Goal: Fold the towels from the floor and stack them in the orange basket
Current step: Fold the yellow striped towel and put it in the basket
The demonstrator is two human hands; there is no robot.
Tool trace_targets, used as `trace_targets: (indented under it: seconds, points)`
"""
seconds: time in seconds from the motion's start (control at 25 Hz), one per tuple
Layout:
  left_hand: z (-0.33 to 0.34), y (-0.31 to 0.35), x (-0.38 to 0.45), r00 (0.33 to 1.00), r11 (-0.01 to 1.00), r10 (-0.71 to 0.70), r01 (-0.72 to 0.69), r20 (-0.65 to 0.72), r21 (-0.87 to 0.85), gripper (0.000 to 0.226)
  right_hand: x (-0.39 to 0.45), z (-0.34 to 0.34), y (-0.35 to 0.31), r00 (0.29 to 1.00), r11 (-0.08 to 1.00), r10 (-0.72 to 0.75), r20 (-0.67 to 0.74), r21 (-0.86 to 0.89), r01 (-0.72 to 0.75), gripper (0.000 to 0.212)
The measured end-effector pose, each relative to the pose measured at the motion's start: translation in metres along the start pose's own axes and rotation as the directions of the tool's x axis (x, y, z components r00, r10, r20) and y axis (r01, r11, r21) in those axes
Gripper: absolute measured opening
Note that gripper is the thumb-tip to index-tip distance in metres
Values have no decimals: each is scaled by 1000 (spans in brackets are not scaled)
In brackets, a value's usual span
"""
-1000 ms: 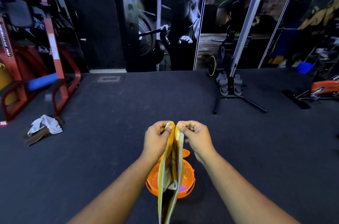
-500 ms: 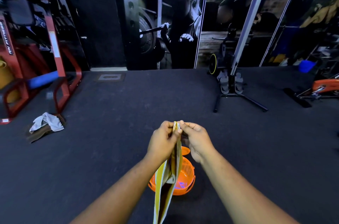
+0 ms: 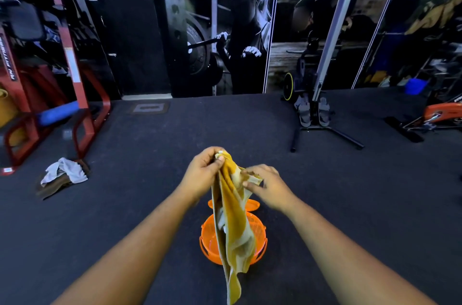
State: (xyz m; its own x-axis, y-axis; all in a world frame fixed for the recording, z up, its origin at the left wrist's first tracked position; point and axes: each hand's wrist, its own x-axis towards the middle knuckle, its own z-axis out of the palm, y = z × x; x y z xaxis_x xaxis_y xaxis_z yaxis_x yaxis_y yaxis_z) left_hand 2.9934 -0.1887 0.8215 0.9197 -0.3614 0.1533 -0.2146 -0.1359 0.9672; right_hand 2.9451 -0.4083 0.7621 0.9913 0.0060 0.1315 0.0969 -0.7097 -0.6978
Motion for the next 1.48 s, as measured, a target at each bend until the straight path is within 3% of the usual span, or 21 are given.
trace_targets:
  seconds: [0.08,0.24,0.4,0.48,0.56,0.64,0.68,0.72,0.76,0.84,0.88,1.04,1.16,1.24,1.32,1.4,1.48]
  points:
    - [-10,6,5,1000,999,-19,19,-1,-42,19,-2,-1,8,996,974,55,64,-222,-39,46]
    - [-21,14,9,998,999,2,1,59,-45,20,-2,-1,5,1000,973,20,-24,-228,-25,56]
    - [-22,20,10,996,994,56,-62,-68,-85,19,-9,5,4,977,826,128,168,-564,-11,42]
    - [-35,15,17,988,997,58,-64,-145,-41,18,-16,-1,14,959,764,208,192,-644,-37,37]
    - [-56,-4,25,970,990,65,-34,-235,134,15,-14,-23,18,971,696,224,79,-711,-102,33]
    - [-73,-24,31,931,977,17,63,-365,206,13,-2,-55,7,979,690,11,-204,-707,-155,29]
    - [-79,-32,33,906,976,-14,105,-424,193,13,4,-70,-4,938,711,-128,-322,-689,-139,27]
    - [-81,-33,34,886,973,-30,132,-464,188,14,12,-83,-17,899,729,-212,-383,-675,-115,28]
    - [-82,-34,37,873,970,-48,158,-485,188,15,18,-95,-28,905,740,-214,-367,-666,-95,29]
    - [-82,-30,45,872,968,-82,186,-482,171,15,28,-107,-43,979,731,22,-205,-664,-155,29]
    - [-82,-28,47,879,969,-88,184,-468,163,13,31,-110,-45,981,708,113,-159,-680,-192,28]
    - [-80,-23,48,895,983,-86,147,-437,107,13,34,-114,-34,941,879,71,-332,-425,-216,25]
    - [-76,-20,50,914,992,-84,112,-398,49,17,32,-111,-26,932,986,164,-323,67,-151,22]
    - [-73,-15,54,910,994,-96,108,-404,6,20,29,-109,-24,916,941,202,-345,328,-84,17]
    - [-68,-11,54,921,994,-104,104,-375,-22,18,28,-104,-22,905,884,198,-376,467,1,13]
    - [-65,-7,48,964,997,-72,76,-257,7,18,25,-100,-23,895,827,198,-399,559,66,11]
    - [-67,-4,46,996,986,-3,19,-91,168,39,23,-100,-21,865,789,227,-447,605,106,16]
